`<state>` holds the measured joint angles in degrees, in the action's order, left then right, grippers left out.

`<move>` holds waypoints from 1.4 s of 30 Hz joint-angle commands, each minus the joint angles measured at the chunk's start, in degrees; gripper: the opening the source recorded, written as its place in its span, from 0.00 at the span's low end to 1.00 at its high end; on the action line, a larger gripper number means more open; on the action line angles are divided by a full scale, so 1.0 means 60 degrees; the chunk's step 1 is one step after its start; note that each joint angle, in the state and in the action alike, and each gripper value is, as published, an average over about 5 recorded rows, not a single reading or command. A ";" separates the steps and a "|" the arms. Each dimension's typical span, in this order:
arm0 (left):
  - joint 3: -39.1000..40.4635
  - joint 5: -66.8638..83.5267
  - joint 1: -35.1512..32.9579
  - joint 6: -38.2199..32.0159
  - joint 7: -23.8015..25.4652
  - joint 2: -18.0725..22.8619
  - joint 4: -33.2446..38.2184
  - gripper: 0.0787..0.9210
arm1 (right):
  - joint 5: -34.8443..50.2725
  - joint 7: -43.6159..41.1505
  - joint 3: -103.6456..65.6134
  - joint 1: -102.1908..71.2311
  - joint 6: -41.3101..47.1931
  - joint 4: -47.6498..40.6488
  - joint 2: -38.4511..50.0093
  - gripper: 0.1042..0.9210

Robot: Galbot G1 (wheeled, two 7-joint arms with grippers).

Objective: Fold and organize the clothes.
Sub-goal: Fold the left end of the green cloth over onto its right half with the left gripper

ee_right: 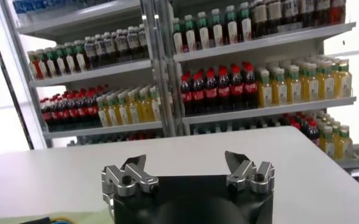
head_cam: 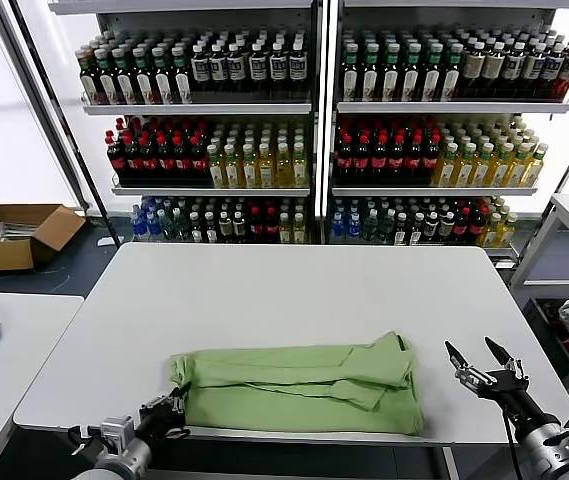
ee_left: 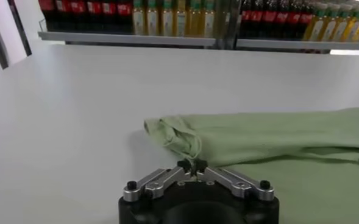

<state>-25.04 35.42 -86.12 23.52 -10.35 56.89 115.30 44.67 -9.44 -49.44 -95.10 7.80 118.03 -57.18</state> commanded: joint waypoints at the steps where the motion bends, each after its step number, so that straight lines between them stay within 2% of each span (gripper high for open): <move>1: -0.3122 0.1212 0.0955 -0.0171 0.0642 -0.1662 -0.1224 0.02 | 0.0214 0.0036 -0.0092 0.0078 -0.0019 0.0104 0.0057 0.88; 7: -0.3760 0.1309 0.1606 -0.0375 0.1473 -0.3118 -0.2930 0.02 | 0.0227 0.0063 0.0074 0.0214 -0.0019 0.0163 0.0106 0.88; 9: -0.3716 0.1324 0.1763 -0.0458 0.1573 -0.3435 -0.3064 0.02 | 0.0234 0.0069 0.0088 0.0224 -0.0019 0.0212 0.0112 0.88; 11: -0.3652 0.1410 0.1802 -0.0497 0.1585 -0.3525 -0.2696 0.02 | 0.0240 0.0073 0.0082 0.0214 -0.0019 0.0265 0.0110 0.88; 17: -0.2907 0.1393 0.1749 -0.0446 0.1153 -0.2868 -0.0444 0.02 | 0.0226 0.0105 0.0044 0.0164 -0.0002 0.0354 0.0032 0.88; 21: -0.1689 0.1172 0.1576 -0.0456 0.0796 -0.2529 0.0836 0.02 | 0.0161 0.0117 0.0113 0.0203 0.0016 0.0333 -0.0002 0.88; 24: -0.0675 0.1002 0.1524 -0.0488 0.0624 -0.2255 0.1378 0.02 | 0.0060 0.0137 0.0280 0.0295 0.0033 0.0311 -0.0053 0.88; 31: 0.1233 0.0779 0.2077 -0.0500 0.0381 -0.1417 0.1413 0.02 | -0.0187 0.0171 0.0584 0.0370 0.0068 0.0377 -0.0287 0.88; 42: 0.3087 0.0421 0.2540 -0.0316 0.0236 -0.0290 0.0751 0.02 | -0.0379 0.0235 0.0741 0.0384 0.0121 0.0426 -0.0369 0.88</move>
<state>-20.04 39.71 -73.62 21.04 -7.70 48.94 119.56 42.94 -8.11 -45.66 -92.89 8.50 120.56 -59.05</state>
